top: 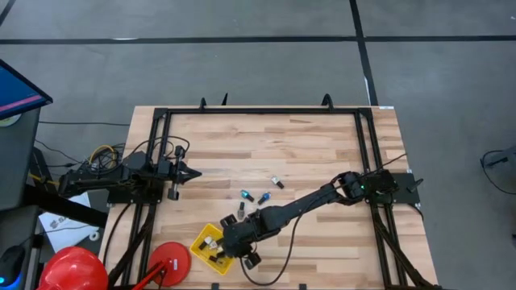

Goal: Pick & Place Nail Polish
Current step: Put the purple nail polish into the yellow basket, then put the light green nail polish into the yellow basket

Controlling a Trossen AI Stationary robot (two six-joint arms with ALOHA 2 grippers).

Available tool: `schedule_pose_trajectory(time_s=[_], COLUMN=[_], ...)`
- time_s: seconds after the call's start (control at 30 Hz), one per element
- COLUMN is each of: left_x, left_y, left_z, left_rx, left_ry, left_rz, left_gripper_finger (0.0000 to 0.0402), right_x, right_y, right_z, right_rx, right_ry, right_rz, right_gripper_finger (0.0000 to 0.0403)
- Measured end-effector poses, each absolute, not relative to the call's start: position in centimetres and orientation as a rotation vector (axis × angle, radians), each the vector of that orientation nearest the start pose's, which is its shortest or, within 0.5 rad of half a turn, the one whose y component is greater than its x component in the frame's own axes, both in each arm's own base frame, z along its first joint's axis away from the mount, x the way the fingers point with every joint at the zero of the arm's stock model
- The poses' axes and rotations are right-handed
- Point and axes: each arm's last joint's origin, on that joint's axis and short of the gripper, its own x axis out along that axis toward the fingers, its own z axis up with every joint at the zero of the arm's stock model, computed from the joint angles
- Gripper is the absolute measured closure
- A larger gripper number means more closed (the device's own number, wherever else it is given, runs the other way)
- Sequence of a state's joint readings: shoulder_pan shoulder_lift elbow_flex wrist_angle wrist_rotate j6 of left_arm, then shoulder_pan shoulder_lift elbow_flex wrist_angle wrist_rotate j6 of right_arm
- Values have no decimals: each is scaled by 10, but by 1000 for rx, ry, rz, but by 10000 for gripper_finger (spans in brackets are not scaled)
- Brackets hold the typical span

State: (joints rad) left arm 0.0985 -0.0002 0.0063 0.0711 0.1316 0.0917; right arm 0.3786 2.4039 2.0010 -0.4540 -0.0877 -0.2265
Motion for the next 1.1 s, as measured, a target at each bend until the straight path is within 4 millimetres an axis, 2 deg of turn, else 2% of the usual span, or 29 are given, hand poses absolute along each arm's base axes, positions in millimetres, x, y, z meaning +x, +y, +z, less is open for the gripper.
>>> schedule_pose_trajectory(time_s=[0.83, 0.9, 0.97, 1.1], left_x=[97, 97, 97, 97], left_y=[6, 6, 6, 6], left_z=[173, 173, 173, 173], left_rx=[101, 101, 101, 101], left_ry=[-79, -79, -79, -79], left_rz=[-30, -30, -30, -30], left_gripper_finger=[401, 401, 401, 401], right_x=[486, 484, 482, 462], right_y=[197, 195, 191, 170], right_z=[167, 178, 202, 248], right_rx=[-355, -370, -369, -353], right_ry=[834, 863, 876, 999], right_rz=[567, 573, 569, 525], right_gripper_finger=[262, 253, 244, 230])
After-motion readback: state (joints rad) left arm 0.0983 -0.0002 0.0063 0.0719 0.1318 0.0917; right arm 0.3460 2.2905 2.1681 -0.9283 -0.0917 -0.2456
